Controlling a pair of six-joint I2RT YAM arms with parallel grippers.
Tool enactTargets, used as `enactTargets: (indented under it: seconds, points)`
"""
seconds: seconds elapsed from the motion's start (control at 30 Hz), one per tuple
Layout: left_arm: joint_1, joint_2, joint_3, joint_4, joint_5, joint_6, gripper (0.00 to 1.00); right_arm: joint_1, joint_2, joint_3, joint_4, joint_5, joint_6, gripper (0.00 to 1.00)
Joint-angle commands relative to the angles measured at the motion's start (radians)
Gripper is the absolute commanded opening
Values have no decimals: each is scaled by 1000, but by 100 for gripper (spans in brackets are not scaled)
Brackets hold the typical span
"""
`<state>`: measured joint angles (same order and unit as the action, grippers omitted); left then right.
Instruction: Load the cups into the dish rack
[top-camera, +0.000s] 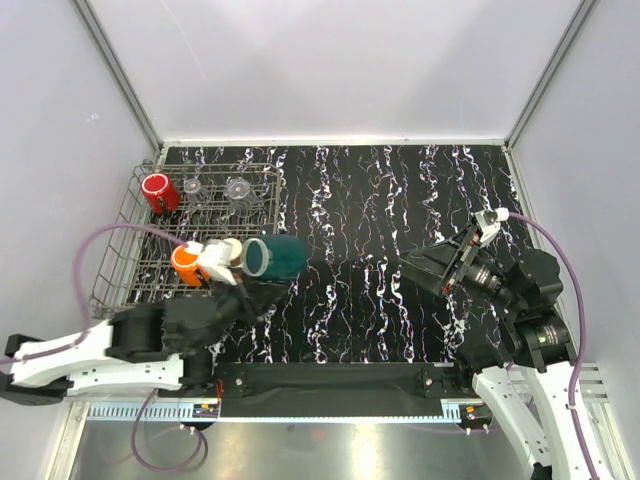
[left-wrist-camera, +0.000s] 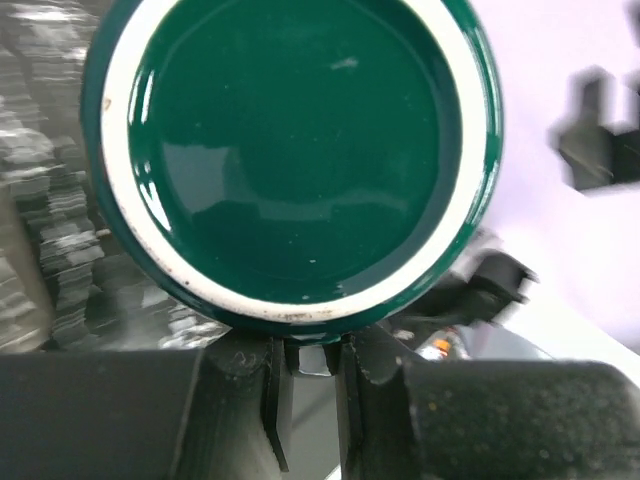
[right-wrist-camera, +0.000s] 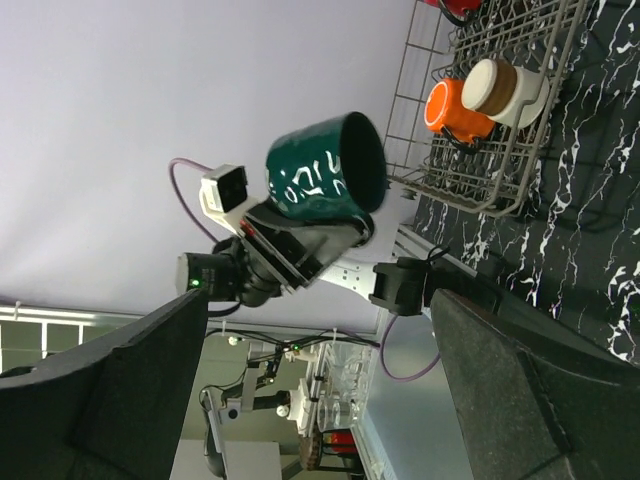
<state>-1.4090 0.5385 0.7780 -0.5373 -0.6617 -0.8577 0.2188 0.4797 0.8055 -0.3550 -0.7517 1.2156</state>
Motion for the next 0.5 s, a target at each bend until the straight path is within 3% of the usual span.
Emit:
enactTargets:
  seconds: [0.0,0.03,0.13,0.27,0.4,0.47]
  points:
    - [7,-77,208,-379,-266,-154,0,2,10,-2,4,15,-41,100]
    - [7,-78,245,-532,-297,-180,0,2,11,-15,13,8,-38,100]
    - [7,-64,364,-726,-380,-219,0,1,19,-29,33,2,-33,100]
    - [7,-8,417,-722,-400,-126,0,2,30,-51,57,2,-30,100]
    - [21,95,403,-611,-383,-32,0,1,31,-58,57,0,-30,100]
    - [73,159,388,-545,-296,27,0,2,30,-55,48,-3,-33,100]
